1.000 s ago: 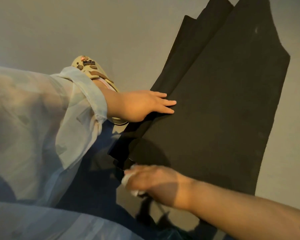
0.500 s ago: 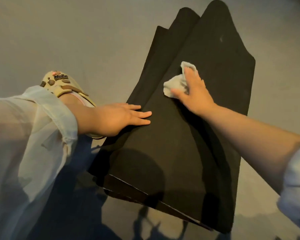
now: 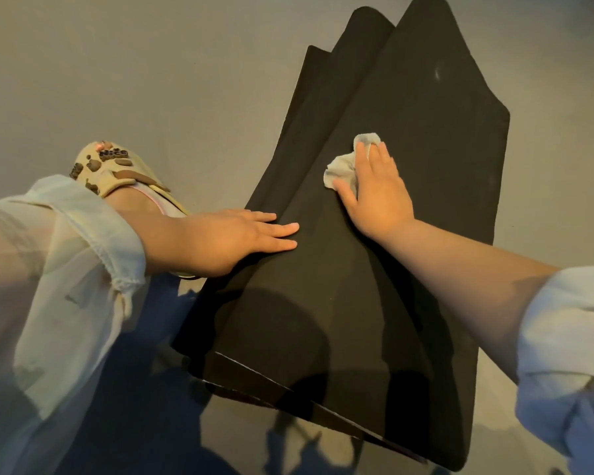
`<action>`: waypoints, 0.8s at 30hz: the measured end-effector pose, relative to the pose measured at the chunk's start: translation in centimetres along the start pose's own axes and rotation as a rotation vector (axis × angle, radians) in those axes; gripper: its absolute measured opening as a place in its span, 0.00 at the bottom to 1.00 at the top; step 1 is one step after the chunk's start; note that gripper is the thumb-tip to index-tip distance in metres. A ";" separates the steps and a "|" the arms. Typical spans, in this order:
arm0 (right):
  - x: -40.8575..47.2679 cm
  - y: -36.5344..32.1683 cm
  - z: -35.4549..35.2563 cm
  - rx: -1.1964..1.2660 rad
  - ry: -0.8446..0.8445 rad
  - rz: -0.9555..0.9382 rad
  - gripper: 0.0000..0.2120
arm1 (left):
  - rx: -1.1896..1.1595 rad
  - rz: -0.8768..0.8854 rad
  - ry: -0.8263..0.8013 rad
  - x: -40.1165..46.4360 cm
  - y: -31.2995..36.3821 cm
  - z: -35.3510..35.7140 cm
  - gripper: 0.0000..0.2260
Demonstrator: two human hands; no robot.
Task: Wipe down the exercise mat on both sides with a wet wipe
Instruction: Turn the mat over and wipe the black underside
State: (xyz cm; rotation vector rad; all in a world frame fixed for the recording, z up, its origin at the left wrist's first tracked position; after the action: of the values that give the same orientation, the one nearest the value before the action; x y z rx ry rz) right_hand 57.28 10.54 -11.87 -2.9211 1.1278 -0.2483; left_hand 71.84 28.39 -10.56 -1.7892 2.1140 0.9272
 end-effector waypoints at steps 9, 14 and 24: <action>1.7 -0.1 -0.2 -0.159 -0.102 0.123 0.21 | 0.013 -0.005 -0.006 0.0 0.5 -0.2 0.40; 1.5 -0.4 0.0 0.049 -0.132 0.122 0.12 | -0.011 0.006 0.011 -0.1 0.4 -0.2 0.40; -9.1 -5.9 -1.4 0.213 -0.255 -0.361 0.14 | -0.254 -0.026 0.340 -0.5 2.3 -0.7 0.29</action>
State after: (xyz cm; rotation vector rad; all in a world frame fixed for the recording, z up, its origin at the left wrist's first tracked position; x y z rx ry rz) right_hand 54.43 21.08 -11.44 -2.8378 0.5047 0.0076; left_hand 69.97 28.50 -9.06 -2.2343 2.2425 0.9807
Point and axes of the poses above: each hand's wrist, its own x-axis towards the middle knuckle, its own z-axis out of the palm, y = z × x, the point moved 2 cm from there along x, towards the middle knuckle, and after that the axes turned 11 degrees about -x, right-handed, at the moved point
